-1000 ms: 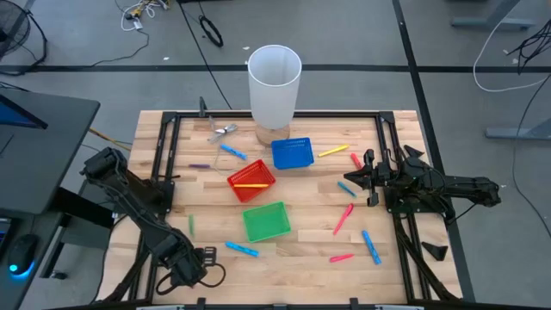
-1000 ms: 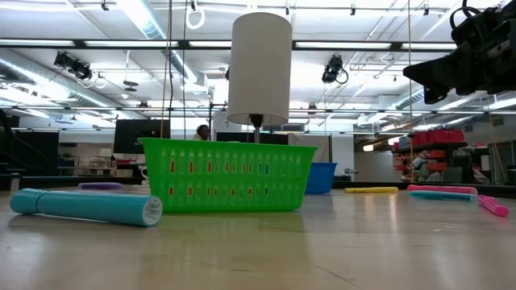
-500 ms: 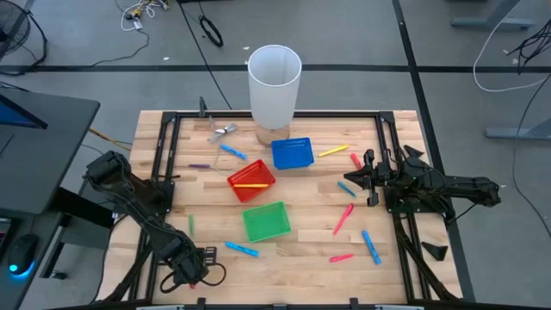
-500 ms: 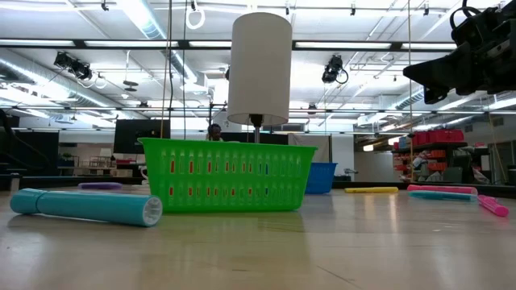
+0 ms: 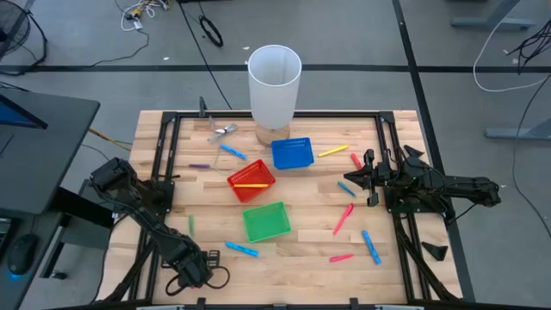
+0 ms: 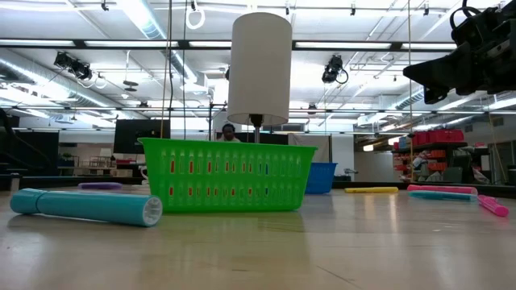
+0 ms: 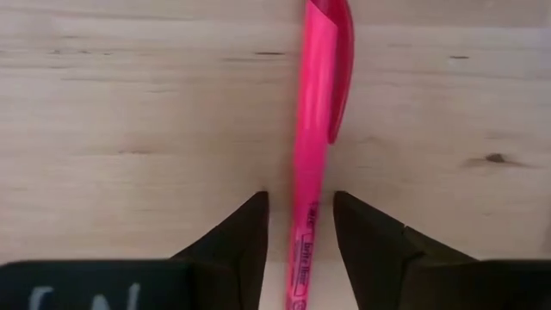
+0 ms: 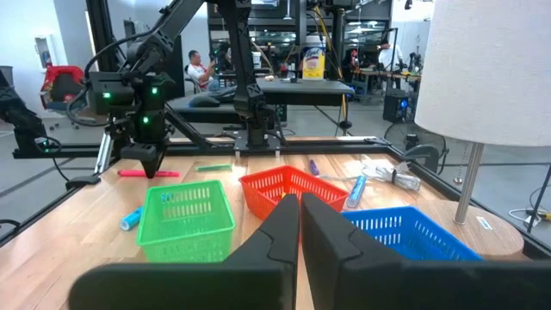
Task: Pick & Place Markers
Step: Put the left pink marker into the red bin
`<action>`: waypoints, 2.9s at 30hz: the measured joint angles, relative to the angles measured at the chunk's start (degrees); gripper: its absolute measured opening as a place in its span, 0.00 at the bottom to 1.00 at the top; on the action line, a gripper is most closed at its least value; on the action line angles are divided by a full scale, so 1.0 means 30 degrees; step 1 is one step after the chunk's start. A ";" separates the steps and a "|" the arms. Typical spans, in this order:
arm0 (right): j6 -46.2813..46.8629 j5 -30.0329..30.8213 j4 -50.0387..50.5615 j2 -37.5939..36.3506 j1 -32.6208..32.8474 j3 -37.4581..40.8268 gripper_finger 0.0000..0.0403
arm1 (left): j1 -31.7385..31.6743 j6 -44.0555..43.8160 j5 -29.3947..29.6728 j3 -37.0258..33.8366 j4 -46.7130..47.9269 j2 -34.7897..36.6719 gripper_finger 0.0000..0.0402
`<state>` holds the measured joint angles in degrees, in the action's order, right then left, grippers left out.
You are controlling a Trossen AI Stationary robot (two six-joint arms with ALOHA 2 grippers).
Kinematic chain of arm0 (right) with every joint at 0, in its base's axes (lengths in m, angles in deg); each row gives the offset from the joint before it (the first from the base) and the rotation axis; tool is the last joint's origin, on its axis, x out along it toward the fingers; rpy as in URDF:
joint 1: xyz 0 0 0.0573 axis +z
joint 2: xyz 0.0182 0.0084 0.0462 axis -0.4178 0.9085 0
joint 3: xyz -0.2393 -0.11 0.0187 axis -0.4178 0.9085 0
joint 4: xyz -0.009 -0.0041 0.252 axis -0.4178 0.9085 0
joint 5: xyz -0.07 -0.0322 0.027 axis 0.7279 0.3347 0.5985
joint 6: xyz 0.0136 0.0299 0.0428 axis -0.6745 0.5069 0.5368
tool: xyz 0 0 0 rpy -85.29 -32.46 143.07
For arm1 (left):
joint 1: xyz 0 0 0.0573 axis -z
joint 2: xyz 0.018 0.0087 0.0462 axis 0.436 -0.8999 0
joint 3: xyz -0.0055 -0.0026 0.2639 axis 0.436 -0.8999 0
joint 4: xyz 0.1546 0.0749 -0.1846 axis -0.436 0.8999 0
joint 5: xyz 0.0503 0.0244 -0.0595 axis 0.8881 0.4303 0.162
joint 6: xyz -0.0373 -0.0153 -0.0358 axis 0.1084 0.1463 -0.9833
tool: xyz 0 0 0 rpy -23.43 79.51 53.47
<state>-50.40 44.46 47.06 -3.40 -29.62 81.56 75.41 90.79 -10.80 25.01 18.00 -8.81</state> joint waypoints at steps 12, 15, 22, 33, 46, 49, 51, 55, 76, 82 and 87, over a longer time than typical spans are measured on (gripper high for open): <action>0.0001 0.0000 0.0003 -0.0001 0.0000 -0.0004 0.05 | -0.0022 -0.0678 -0.0400 -0.0262 -0.0677 0.0044 0.07; -0.0007 -0.0002 0.0002 0.0002 0.0000 0.0000 0.05 | -0.0210 -0.1142 -0.0642 -0.0275 -0.0729 0.0036 0.07; -0.0003 0.0001 0.0000 -0.0001 0.0000 0.0000 0.05 | -0.0804 -0.2062 -0.0932 -0.0360 -0.0799 0.0357 0.07; -0.0003 0.0002 0.0000 -0.0002 0.0000 -0.0002 0.05 | -0.1711 -0.6984 0.0129 -0.0272 0.0171 0.3068 0.07; -0.0004 -0.0003 -0.0002 -0.0004 0.0000 -0.0002 0.05 | -0.1807 -1.3495 0.1571 0.1438 0.2891 0.5539 0.07; -0.0006 -0.0003 0.0002 -0.0004 0.0000 -0.0001 0.05 | -0.1807 -1.5329 0.1805 0.1828 0.3239 0.5881 0.07; -0.0007 0.0004 -0.0001 0.0003 0.0000 0.0000 0.05 | -0.1764 -1.6588 0.2094 0.2130 0.3709 0.6066 0.07; -0.0007 0.0003 0.0003 -0.0003 0.0000 0.0000 0.05 | -0.1480 -1.9151 0.2792 0.2757 0.4647 0.6503 0.07; 0.0001 -0.0003 0.0003 -0.0004 0.0000 -0.0007 0.05 | -0.1100 -3.5735 0.3712 0.4263 0.7859 0.6681 0.07; 0.0000 -0.0002 -0.0002 -0.0004 0.0000 0.0000 0.05 | -0.1100 -3.8979 0.3769 0.4263 0.7803 0.6681 0.07; -0.0002 0.0002 0.0003 0.0001 0.0000 -0.0002 0.05 | -0.1239 -4.0176 0.3898 0.4263 0.7896 0.6681 0.07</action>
<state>-50.41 44.46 47.07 -3.39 -29.62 81.55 71.69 -29.74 0.89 37.80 41.69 11.23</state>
